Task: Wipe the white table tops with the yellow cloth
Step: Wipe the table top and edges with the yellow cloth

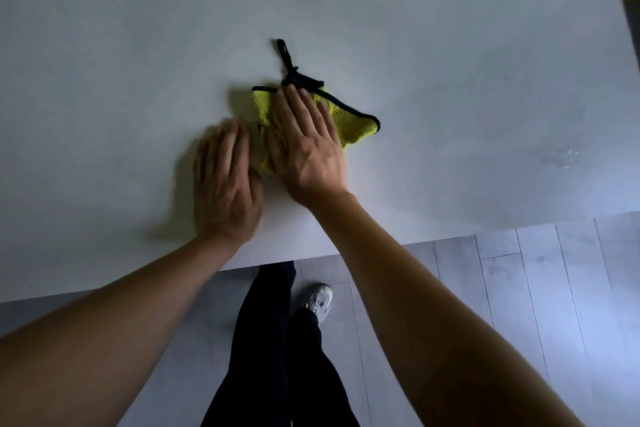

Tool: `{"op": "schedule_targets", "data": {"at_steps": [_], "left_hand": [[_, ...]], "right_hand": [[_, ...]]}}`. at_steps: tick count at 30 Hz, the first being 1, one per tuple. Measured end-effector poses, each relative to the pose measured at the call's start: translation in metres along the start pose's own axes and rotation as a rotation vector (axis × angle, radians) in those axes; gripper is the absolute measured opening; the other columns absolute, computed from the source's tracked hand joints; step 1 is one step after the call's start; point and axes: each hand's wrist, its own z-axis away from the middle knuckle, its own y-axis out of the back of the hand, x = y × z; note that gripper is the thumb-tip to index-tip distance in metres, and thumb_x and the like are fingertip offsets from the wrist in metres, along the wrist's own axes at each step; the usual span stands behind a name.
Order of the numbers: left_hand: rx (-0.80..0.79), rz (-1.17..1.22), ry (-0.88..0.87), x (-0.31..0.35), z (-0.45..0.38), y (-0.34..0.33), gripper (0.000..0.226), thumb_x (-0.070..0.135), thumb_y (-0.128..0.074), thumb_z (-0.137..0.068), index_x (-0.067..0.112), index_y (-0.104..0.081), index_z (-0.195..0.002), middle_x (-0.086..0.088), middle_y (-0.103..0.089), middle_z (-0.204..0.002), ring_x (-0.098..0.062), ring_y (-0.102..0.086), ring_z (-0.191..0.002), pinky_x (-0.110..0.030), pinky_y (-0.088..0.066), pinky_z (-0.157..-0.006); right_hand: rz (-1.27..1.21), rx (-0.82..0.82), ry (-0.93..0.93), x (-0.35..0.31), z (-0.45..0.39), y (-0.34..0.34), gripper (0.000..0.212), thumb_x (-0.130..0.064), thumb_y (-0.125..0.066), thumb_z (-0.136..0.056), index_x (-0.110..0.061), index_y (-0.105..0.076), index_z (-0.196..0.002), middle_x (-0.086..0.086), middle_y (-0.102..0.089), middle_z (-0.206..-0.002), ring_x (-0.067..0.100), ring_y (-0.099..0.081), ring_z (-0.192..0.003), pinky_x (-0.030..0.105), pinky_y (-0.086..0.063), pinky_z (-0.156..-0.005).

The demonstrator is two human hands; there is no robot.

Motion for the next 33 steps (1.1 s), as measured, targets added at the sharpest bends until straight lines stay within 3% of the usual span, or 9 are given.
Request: {"op": "schedule_targets", "data": {"at_steps": [2,6,9,13,17,21,25,28,33], "left_hand": [[-0.029,-0.003,0.023,0.002,0.001,0.003,0.062,0.018,-0.038,-0.099,0.004,-0.037,-0.160,-0.016,-0.035,-0.166,-0.039,-0.030,-0.155,-0.051,-0.018,-0.129],[-0.053,-0.007,0.043,0.003,-0.001,0.004,0.062,0.019,-0.036,-0.100,0.005,-0.035,-0.161,-0.018,-0.034,-0.166,-0.040,-0.029,-0.155,-0.053,-0.020,-0.128],[-0.082,-0.018,0.056,0.004,-0.002,0.003,0.065,0.021,-0.035,-0.099,0.005,-0.032,-0.162,-0.017,-0.032,-0.168,-0.039,-0.028,-0.156,-0.052,-0.019,-0.129],[-0.095,-0.010,0.051,0.005,-0.003,0.003,0.066,0.020,-0.035,-0.098,0.004,-0.030,-0.162,-0.015,-0.027,-0.171,-0.036,-0.024,-0.158,-0.052,-0.017,-0.129],[-0.117,-0.010,0.065,0.006,-0.004,0.003,0.068,0.022,-0.035,-0.100,0.005,-0.025,-0.164,-0.013,-0.019,-0.173,-0.032,-0.015,-0.161,-0.049,-0.011,-0.131],[-0.120,-0.038,0.073,0.007,-0.006,0.006,0.067,0.024,-0.035,-0.100,0.004,-0.025,-0.164,-0.017,-0.020,-0.173,-0.034,-0.017,-0.160,-0.047,-0.010,-0.132],[-0.096,-0.040,0.068,0.010,-0.008,0.009,0.067,0.020,-0.040,-0.097,0.002,-0.033,-0.161,-0.021,-0.031,-0.167,-0.039,-0.028,-0.156,-0.052,-0.020,-0.129],[-0.076,-0.011,0.085,0.010,-0.014,0.011,0.066,0.015,-0.048,-0.093,0.001,-0.039,-0.157,-0.022,-0.037,-0.162,-0.037,-0.031,-0.153,-0.052,-0.022,-0.128],[-0.128,-0.021,0.085,-0.004,-0.044,0.008,0.067,0.022,-0.040,-0.098,0.008,-0.031,-0.163,-0.017,-0.027,-0.170,-0.035,-0.025,-0.158,-0.048,-0.015,-0.131]], "right_hand": [[0.020,0.026,-0.036,0.025,-0.003,0.008,0.055,-0.037,-0.045,-0.102,-0.008,-0.044,-0.150,0.012,-0.041,-0.156,0.025,-0.034,-0.148,0.043,-0.022,-0.123],[0.156,0.181,-0.336,0.123,-0.018,0.039,0.055,-0.035,-0.044,-0.101,-0.007,-0.046,-0.148,0.014,-0.046,-0.153,0.030,-0.041,-0.143,0.042,-0.025,-0.121],[0.245,0.164,-0.511,0.185,-0.027,0.073,0.060,-0.042,-0.034,-0.103,-0.009,-0.038,-0.153,0.010,-0.038,-0.158,0.027,-0.032,-0.148,0.042,-0.019,-0.123],[0.215,0.179,-0.680,0.185,-0.035,0.073,0.065,-0.045,-0.029,-0.102,-0.012,-0.027,-0.158,0.007,-0.026,-0.164,0.022,-0.019,-0.153,0.041,-0.009,-0.125],[0.213,0.204,-0.432,0.120,-0.037,0.035,0.059,-0.034,-0.044,-0.100,-0.001,-0.041,-0.149,0.018,-0.042,-0.154,0.032,-0.036,-0.146,0.045,-0.021,-0.122],[0.011,0.073,-0.120,0.019,-0.040,-0.007,0.056,-0.033,-0.050,-0.100,-0.005,-0.045,-0.149,0.015,-0.042,-0.155,0.029,-0.035,-0.147,0.046,-0.021,-0.123],[0.002,-0.003,0.005,0.013,-0.046,-0.002,0.056,-0.039,-0.044,-0.103,-0.011,-0.043,-0.151,0.008,-0.039,-0.158,0.022,-0.030,-0.150,0.043,-0.020,-0.123],[0.037,0.052,-0.112,0.055,-0.054,0.007,0.056,-0.036,-0.046,-0.102,-0.008,-0.044,-0.150,0.014,-0.043,-0.155,0.027,-0.035,-0.147,0.043,-0.022,-0.123],[0.236,0.182,-0.462,0.153,-0.083,0.045,0.059,-0.040,-0.038,-0.101,-0.007,-0.043,-0.150,0.013,-0.043,-0.155,0.029,-0.038,-0.145,0.044,-0.025,-0.121]]}}
